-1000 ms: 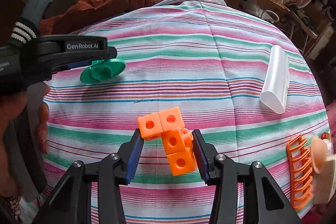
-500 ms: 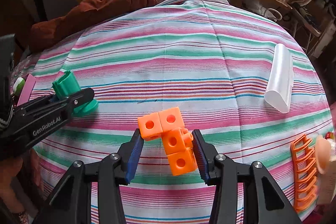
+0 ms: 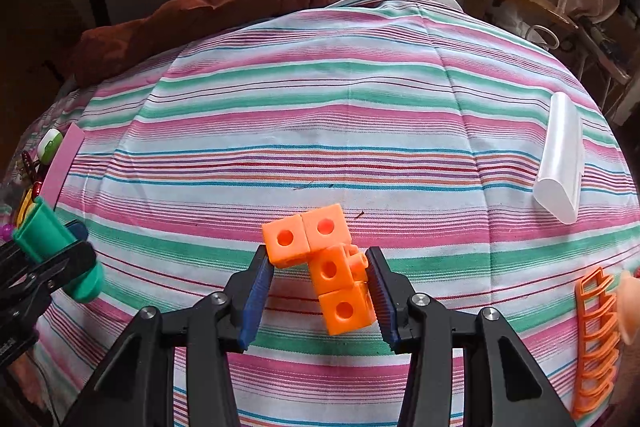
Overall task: Organize rigid objects
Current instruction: 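Carry the green piece into the tray and open the left gripper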
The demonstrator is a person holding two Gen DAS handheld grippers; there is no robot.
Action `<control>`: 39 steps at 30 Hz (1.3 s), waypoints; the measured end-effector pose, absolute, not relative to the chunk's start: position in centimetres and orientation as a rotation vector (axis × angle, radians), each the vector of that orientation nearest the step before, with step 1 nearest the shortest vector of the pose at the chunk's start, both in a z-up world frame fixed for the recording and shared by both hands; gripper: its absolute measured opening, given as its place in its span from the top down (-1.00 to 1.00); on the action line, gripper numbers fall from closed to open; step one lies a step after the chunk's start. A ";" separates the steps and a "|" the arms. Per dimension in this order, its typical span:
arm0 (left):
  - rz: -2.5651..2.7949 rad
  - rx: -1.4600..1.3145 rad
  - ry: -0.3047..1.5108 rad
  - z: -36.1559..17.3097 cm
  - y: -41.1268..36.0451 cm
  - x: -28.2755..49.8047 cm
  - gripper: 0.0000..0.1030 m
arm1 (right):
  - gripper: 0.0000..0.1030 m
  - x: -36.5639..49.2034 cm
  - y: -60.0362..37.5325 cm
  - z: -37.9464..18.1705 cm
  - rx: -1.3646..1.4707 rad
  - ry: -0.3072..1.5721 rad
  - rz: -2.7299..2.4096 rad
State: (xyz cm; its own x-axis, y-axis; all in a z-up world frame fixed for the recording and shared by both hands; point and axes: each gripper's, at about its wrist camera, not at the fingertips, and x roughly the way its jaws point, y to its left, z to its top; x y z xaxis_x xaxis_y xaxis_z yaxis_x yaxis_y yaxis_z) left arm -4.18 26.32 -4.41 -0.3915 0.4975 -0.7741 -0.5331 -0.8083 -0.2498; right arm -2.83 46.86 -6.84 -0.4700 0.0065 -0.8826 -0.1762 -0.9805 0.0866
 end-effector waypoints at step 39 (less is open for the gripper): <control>2.676 -1.325 0.031 -6.4 -1.4 -2.0 0.37 | 0.08 0.2 28.7 -3.1 -1.542 0.113 2.882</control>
